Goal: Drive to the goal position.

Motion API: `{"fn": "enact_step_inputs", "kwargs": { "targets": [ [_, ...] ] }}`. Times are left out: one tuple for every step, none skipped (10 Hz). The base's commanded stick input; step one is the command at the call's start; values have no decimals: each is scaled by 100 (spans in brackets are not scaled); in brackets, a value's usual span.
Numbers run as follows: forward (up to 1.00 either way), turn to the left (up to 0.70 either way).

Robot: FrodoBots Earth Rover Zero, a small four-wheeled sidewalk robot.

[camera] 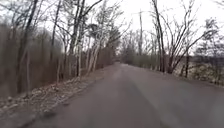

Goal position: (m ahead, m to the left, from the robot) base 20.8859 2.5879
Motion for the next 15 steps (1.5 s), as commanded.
{"fn": "enact_step_inputs", "kwargs": {
  "targets": [
    [70, 0],
    [70, 0],
    [70, -9],
    [70, -20],
    [70, -31],
    [70, -28],
    [70, -18],
    [70, -7],
    [70, -3],
    [70, -14],
    [70, -25],
    [70, -35],
    [70, -24],
    [70, -14],
    [70, -4]
  ]
}}
